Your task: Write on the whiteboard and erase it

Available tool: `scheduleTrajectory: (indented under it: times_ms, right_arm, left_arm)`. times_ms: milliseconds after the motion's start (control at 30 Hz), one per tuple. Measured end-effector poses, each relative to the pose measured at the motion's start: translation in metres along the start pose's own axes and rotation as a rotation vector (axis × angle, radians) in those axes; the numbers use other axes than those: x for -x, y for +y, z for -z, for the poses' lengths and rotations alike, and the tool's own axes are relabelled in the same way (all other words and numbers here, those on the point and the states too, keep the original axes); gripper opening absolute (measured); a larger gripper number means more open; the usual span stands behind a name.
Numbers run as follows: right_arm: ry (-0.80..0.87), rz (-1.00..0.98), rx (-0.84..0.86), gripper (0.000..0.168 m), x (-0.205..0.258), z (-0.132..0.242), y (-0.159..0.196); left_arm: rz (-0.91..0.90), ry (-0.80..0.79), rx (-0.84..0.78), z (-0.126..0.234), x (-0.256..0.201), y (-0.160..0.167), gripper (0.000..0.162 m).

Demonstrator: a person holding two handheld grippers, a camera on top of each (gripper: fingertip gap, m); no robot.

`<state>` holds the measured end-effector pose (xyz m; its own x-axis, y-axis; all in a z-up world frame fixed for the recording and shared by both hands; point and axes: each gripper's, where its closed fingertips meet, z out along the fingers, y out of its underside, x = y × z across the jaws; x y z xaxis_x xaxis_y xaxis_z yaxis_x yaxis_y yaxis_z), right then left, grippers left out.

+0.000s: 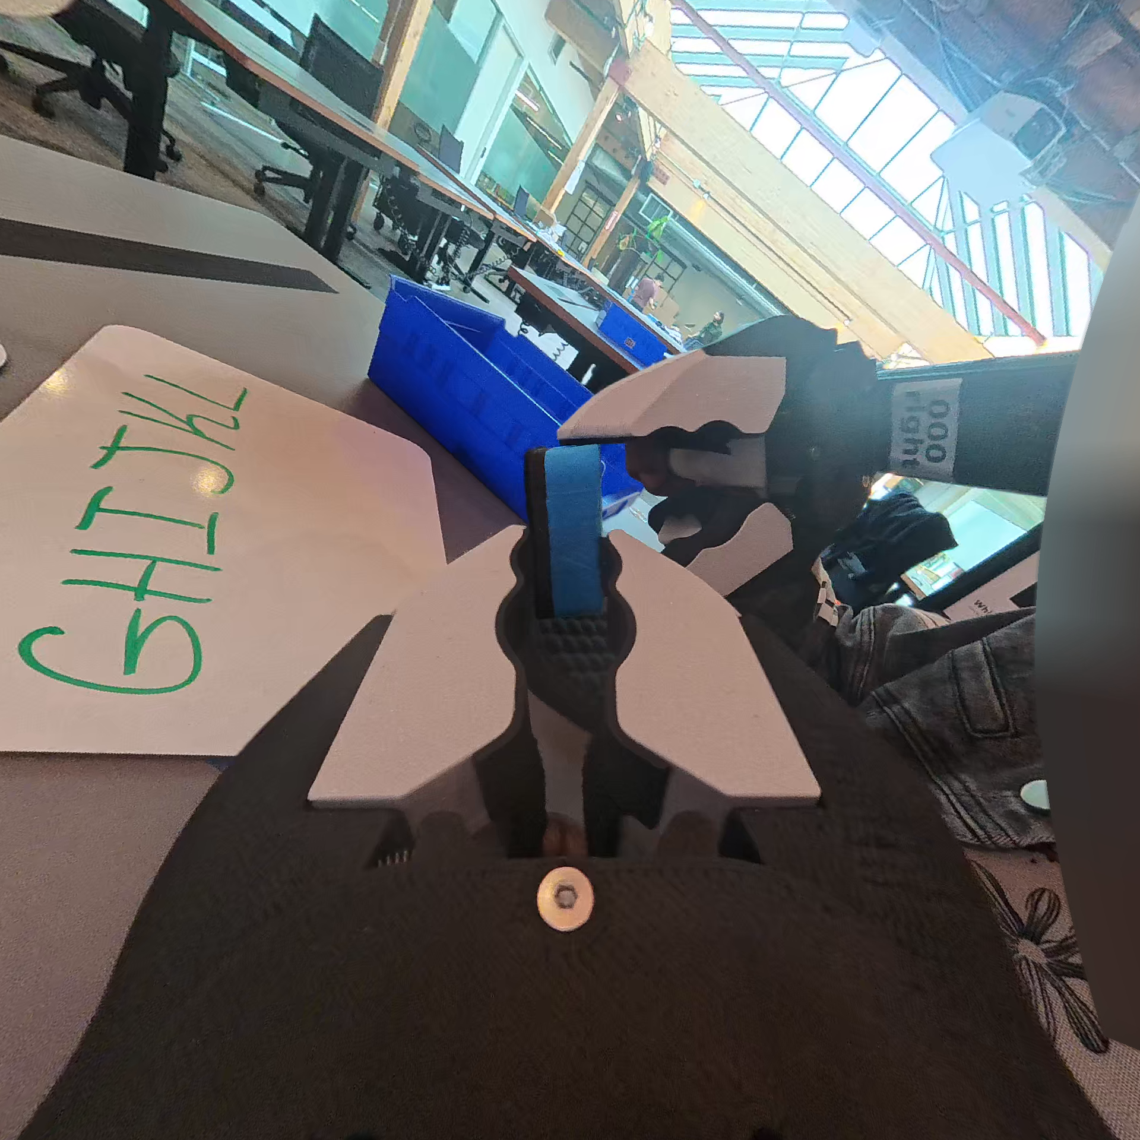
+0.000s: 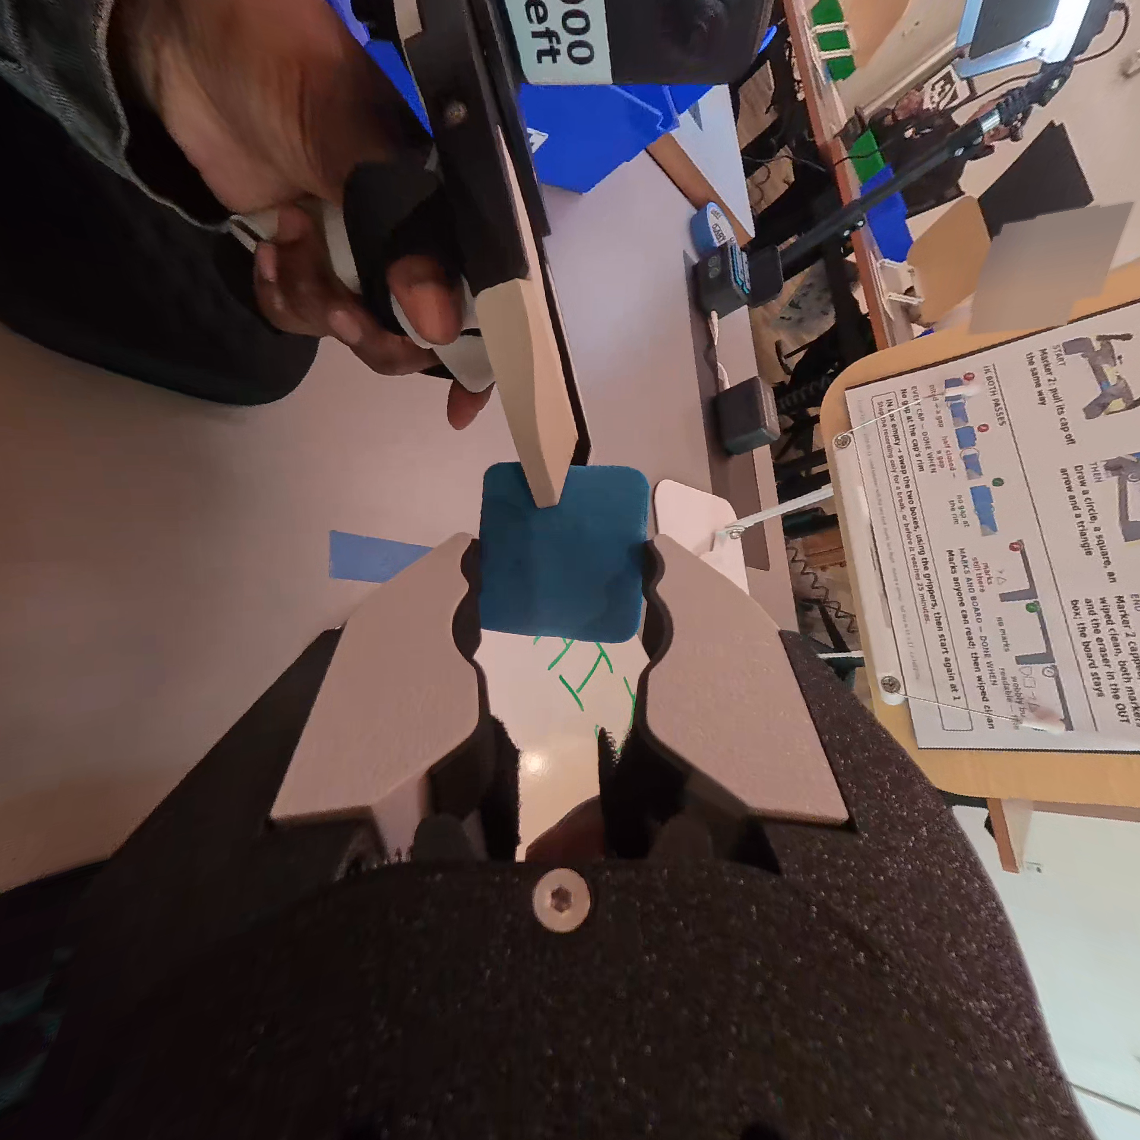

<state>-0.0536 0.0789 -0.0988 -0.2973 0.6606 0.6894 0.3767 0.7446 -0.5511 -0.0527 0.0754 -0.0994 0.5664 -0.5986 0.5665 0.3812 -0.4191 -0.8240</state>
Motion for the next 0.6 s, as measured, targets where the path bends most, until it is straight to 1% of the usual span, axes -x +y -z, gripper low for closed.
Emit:
scheduleTrajectory:
  times_ms: [67, 100, 133, 200, 233, 267, 300, 367, 400, 433, 500, 567, 600]
  right_arm:
    - [-0.021, -0.055, -0.022, 0.050, -0.002, -0.001, 0.001]
    - [-0.040, -0.113, -0.022, 0.049, -0.004, -0.003, 0.006]
    - [-0.071, -0.190, -0.004, 0.049, -0.006, -0.006, 0.016]
    - [-0.192, -0.373, 0.047, 0.049, -0.001, -0.018, 0.040]
    - [-0.269, -0.456, 0.070, 0.049, 0.006, -0.025, 0.050]
    - [-0.332, -0.520, 0.099, 0.049, 0.013, -0.032, 0.060]
    - [-0.371, -0.558, 0.130, 0.050, 0.018, -0.041, 0.069]
    - [-0.407, -0.582, 0.193, 0.050, 0.025, -0.058, 0.085]
    - [-0.414, -0.588, 0.218, 0.050, 0.028, -0.066, 0.091]
    - [-0.428, -0.595, 0.231, 0.050, 0.031, -0.072, 0.095]
    - [-0.458, -0.601, 0.247, 0.050, 0.037, -0.082, 0.098]
    - [-0.469, -0.579, 0.289, 0.050, 0.043, -0.090, 0.105]
    - [-0.474, -0.569, 0.305, 0.050, 0.046, -0.094, 0.108]
  left_arm:
    - [-0.057, 0.041, 0.042, 0.002, 0.000, -0.002, 0.021]
    - [-0.114, 0.049, 0.075, 0.006, 0.006, -0.006, 0.025]
    - [-0.206, -0.014, 0.115, 0.012, 0.025, -0.012, 0.041]
    - [-0.444, -0.315, 0.255, 0.034, 0.094, -0.022, 0.068]
    - [-0.529, -0.433, 0.366, 0.045, 0.125, -0.021, 0.075]
    - [-0.559, -0.466, 0.480, 0.050, 0.144, -0.015, 0.070]
    - [-0.540, -0.433, 0.548, 0.047, 0.151, -0.008, 0.058]
    - [-0.468, -0.286, 0.609, 0.030, 0.149, 0.009, 0.032]
    - [-0.446, -0.274, 0.662, 0.026, 0.156, 0.017, 0.023]
    - [-0.445, -0.307, 0.721, 0.025, 0.170, 0.024, 0.015]
    - [-0.446, -0.364, 0.794, 0.026, 0.191, 0.035, 0.003]
    - [-0.420, -0.350, 0.843, 0.026, 0.197, 0.047, 0.000]
    - [-0.408, -0.347, 0.823, 0.024, 0.198, 0.047, 0.000]
